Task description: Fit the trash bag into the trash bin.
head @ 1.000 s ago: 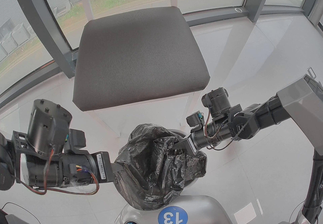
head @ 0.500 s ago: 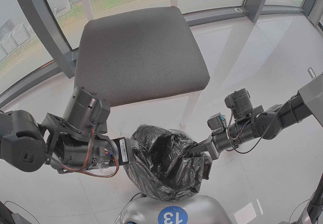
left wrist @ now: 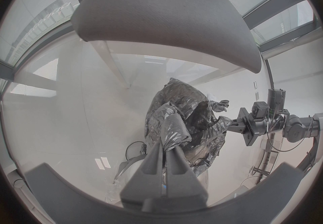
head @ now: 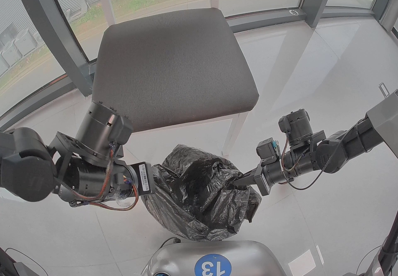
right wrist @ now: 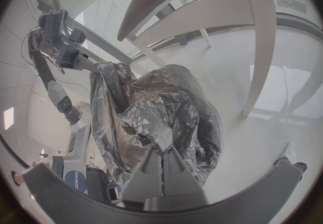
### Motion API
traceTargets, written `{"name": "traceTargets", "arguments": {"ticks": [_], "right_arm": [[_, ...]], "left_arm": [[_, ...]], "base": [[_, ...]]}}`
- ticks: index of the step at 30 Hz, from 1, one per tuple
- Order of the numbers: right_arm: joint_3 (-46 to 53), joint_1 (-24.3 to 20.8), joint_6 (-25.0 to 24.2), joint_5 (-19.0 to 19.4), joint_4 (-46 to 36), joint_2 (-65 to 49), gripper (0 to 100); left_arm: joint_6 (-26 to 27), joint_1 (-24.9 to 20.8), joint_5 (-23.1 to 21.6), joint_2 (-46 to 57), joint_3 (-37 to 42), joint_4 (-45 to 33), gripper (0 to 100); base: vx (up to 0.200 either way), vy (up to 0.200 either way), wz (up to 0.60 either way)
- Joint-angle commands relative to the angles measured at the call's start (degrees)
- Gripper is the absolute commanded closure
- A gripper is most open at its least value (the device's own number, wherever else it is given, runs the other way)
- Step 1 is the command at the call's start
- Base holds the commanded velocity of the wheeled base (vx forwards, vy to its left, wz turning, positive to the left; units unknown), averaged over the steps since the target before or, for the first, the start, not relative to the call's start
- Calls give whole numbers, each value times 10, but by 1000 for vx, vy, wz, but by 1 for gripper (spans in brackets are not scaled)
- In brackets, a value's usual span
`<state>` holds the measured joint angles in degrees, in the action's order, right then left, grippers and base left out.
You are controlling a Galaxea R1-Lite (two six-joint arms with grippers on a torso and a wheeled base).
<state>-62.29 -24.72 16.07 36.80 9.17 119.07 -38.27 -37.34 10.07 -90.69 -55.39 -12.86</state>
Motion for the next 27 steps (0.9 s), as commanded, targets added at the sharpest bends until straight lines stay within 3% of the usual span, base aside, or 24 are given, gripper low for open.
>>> {"name": "traceTargets", "arguments": {"ticks": [1, 11, 19, 27], "right_arm": [[-10, 9, -1, 0, 1, 1, 100], [-64, -7, -9, 0, -3, 16, 100], [-76, -35, -8, 0, 1, 56, 100], [-85, -23, -1, 0, 7, 96, 100]], "left_arm": [[-1, 11, 1, 44, -2, -29, 100], [-1, 46, 10, 99, 16, -43, 100], [-4, 34, 9, 97, 15, -38, 100], [-4, 25, 10, 93, 6, -33, 100]], "base": [[0, 0, 0], [0, 0, 0], [0, 0, 0], [0, 0, 0]]}}
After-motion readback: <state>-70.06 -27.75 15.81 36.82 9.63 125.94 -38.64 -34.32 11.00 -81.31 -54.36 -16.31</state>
